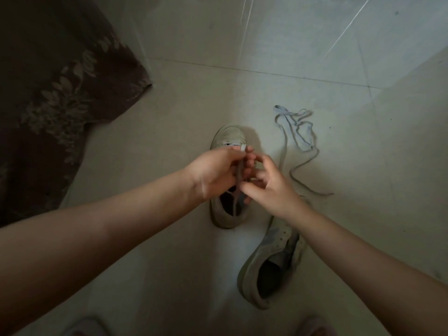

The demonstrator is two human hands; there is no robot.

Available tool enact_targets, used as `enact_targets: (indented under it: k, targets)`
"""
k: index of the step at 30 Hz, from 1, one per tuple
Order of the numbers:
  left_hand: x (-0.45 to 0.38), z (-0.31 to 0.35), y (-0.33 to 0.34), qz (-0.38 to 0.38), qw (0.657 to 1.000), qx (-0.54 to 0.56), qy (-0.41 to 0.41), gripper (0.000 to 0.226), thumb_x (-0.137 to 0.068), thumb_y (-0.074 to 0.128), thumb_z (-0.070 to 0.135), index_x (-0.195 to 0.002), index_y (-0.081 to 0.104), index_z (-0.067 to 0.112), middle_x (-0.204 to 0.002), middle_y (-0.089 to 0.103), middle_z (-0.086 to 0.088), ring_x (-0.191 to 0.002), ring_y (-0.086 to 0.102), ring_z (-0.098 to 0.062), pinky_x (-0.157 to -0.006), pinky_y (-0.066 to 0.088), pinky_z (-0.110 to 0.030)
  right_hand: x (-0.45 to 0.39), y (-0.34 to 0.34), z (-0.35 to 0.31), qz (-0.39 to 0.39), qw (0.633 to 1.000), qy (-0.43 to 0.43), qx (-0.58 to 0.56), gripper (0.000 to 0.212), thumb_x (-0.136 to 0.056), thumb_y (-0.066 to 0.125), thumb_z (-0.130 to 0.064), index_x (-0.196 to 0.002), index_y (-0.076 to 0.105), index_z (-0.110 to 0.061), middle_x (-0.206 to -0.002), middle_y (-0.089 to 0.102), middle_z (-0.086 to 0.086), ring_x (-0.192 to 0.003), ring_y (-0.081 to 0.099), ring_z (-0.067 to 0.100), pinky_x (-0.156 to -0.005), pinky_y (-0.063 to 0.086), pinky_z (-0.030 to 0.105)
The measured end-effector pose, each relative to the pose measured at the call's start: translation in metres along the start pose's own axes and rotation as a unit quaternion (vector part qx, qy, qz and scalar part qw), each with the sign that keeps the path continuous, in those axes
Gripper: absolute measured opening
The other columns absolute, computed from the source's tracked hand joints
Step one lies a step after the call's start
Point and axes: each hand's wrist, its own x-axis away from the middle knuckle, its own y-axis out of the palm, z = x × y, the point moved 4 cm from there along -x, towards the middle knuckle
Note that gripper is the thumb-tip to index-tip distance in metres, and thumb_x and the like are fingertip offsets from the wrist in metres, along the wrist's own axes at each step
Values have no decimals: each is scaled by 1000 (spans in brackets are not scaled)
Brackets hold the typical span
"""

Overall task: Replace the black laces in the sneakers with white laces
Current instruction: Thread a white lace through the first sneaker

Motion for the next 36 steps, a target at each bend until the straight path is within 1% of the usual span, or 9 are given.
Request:
enact_targets:
  k: [5,10,13,17,22,25,28,32,36]
  targets:
    - [-3,5,-5,8,999,-14,31,22,-97,41,3,-91,59,12,-70,62,-1,-59,59,-9,-54,49,-21,-5,-1,-2,0,1000,7,-14,31,-89,60,-2,-117,48,-9,-86,70,6,-72,69,22,-59,54,29]
    - [7,6,-24,94,967,-197,131,16,-91,53,-3,-96,64,7,-55,65,12,-50,59,5,-51,42,-6,-12,-18,2,132,986,29,-97,28,-88,57,6,-91,40,-16,-94,66,13,-77,69,17,-67,58,26]
    - [11,-4,-34,122,926,-318,165,13,-87,59,-3,-91,68,5,-66,67,7,-56,57,7,-58,43,-7,-15,-15,7,139,987,14,-73,35,-86,59,6,-84,34,-18,-97,67,16,-82,68,19,-73,59,33]
    - [11,-17,-43,123,769,-588,219,12,-80,60,13,-82,71,12,-76,63,-9,-70,60,-23,-64,45,-31,-8,-6,11,123,990,-65,27,35,-85,62,4,-82,39,-23,-92,69,3,-87,68,8,-85,55,33]
    - [16,-28,-38,74,519,-800,291,27,-65,39,27,-58,62,17,-68,58,-3,-63,60,-27,-56,44,-28,7,2,13,105,924,-234,284,18,-78,64,-1,-90,63,-13,-100,65,2,-87,64,14,-76,54,37]
    - [16,-31,-33,41,450,-845,287,28,-63,37,26,-56,63,17,-69,57,-3,-60,57,-25,-54,40,-25,8,3,14,95,900,-257,338,36,-74,64,1,-108,64,-10,-125,50,6,-103,58,18,-84,52,32]
    - [14,-34,-28,12,396,-873,284,18,-57,47,26,-56,64,19,-71,59,-3,-63,57,-23,-55,38,-23,2,4,13,66,910,-194,361,66,-77,62,-4,-138,44,-22,-136,42,-2,-103,56,16,-89,49,29]
    - [11,-34,-26,21,401,-870,287,14,-52,62,25,-60,68,17,-72,61,-3,-64,58,-22,-56,39,-24,-3,10,5,66,894,-237,373,40,-80,42,-18,-113,64,-11,-106,61,5,-89,62,23,-77,53,35]
    - [13,-27,-36,30,521,-811,265,26,-69,64,39,-70,69,14,-76,59,-7,-73,61,-29,-61,45,-32,4,12,17,34,871,-234,430,28,-77,42,-22,-87,65,-9,-86,58,6,-76,60,28,-60,51,37]
